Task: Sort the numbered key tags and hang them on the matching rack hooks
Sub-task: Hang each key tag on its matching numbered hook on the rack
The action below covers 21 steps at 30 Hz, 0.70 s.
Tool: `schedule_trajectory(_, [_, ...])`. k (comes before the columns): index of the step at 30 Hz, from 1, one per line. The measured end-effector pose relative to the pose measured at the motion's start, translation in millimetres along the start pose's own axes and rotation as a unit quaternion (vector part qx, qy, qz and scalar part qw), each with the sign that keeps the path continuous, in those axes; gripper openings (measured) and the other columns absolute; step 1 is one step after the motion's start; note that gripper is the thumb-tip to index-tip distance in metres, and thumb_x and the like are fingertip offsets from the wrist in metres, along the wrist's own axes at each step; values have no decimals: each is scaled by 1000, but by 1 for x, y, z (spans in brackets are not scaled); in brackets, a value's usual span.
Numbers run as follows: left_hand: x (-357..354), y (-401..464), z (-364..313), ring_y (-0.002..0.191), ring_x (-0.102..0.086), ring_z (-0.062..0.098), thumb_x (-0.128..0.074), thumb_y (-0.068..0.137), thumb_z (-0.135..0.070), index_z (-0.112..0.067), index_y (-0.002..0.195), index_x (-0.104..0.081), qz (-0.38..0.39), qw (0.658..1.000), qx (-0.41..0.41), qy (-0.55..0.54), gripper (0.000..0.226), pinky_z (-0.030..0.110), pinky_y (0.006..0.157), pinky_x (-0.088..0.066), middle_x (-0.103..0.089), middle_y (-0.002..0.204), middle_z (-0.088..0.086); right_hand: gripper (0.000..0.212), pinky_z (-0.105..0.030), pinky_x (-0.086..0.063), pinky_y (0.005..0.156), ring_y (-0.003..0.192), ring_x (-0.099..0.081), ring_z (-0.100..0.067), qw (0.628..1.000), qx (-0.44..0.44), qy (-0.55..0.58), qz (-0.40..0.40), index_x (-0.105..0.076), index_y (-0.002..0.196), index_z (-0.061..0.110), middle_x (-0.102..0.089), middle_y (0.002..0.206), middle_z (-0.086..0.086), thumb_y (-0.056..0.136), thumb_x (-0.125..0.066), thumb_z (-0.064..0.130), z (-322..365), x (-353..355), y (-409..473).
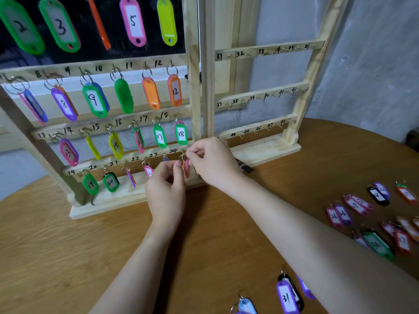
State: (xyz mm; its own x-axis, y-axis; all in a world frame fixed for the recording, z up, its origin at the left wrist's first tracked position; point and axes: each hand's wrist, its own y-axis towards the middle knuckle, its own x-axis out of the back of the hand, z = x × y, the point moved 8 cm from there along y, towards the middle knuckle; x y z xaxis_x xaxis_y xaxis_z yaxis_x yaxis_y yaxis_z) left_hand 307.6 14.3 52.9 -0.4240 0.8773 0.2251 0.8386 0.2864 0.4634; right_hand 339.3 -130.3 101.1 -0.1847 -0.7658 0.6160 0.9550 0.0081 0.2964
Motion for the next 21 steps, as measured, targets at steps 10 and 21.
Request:
schedule_trajectory(10, [4,-5,-11,61,-59,12,-54,99,-30,-13,77,-61,5,998,-64,-23,29,31,59,-45,-62,64,-4,19,-44,-62,67,63,-69,-14,997,-44,-54,44,-75,81,27,-71,69,12,97,-64,24,-43,63,-52])
schedule_trajectory(21, [-94,-95,-64,74,-59,0,-66,95,-29,-30,96,-71,486,847,-138,167,5,23,72,-47,-67,82,-16,14,-14,-39,51,49,-51,0,961,-164,-176,135,-73,76,29,-62,59,2,91,-74,27,-144,205,-165])
